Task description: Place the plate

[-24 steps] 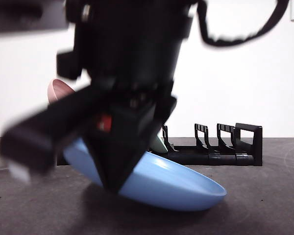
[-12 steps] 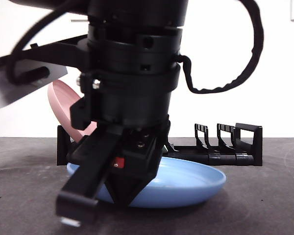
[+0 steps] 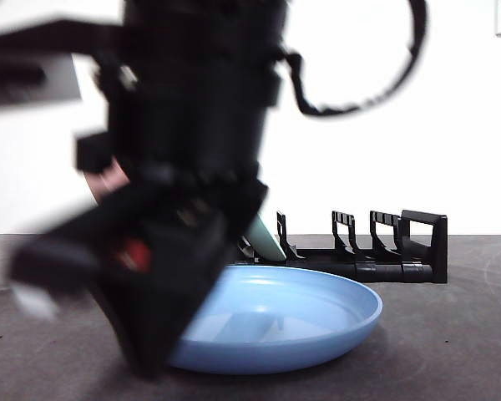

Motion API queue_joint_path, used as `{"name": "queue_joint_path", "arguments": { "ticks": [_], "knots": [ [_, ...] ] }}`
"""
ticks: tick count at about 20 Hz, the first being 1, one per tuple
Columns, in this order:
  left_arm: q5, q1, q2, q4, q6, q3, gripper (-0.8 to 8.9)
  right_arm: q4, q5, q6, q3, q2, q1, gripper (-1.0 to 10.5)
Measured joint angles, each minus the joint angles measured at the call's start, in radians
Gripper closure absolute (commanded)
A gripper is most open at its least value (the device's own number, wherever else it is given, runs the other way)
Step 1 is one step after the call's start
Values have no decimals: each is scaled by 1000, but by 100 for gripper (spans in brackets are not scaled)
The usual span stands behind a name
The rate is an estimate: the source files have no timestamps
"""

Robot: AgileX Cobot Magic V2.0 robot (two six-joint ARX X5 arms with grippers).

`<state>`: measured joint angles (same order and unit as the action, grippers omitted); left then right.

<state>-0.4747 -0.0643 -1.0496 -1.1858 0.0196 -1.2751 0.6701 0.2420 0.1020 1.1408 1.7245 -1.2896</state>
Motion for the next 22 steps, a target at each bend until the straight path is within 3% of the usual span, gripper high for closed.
{"name": "queue_joint_path", "arguments": {
  "ticks": [3,6,13,15,22],
  "knots": [
    [0,0,0,0,0,0,434,9,-65,-17,48,-59,0,730],
    [0,0,0,3,0,0,435,-8,-50,-21,68,-188,34,731],
    [0,-10,0,90,-31,0,438,30,-32,-29,68,-381,337,731],
    [0,-15,0,142,-67,0,438,59,-50,-30,68,-454,465,731],
    [0,-39,-9,365,-187,0,431,73,-311,-55,68,-558,935,731]
  ]
}}
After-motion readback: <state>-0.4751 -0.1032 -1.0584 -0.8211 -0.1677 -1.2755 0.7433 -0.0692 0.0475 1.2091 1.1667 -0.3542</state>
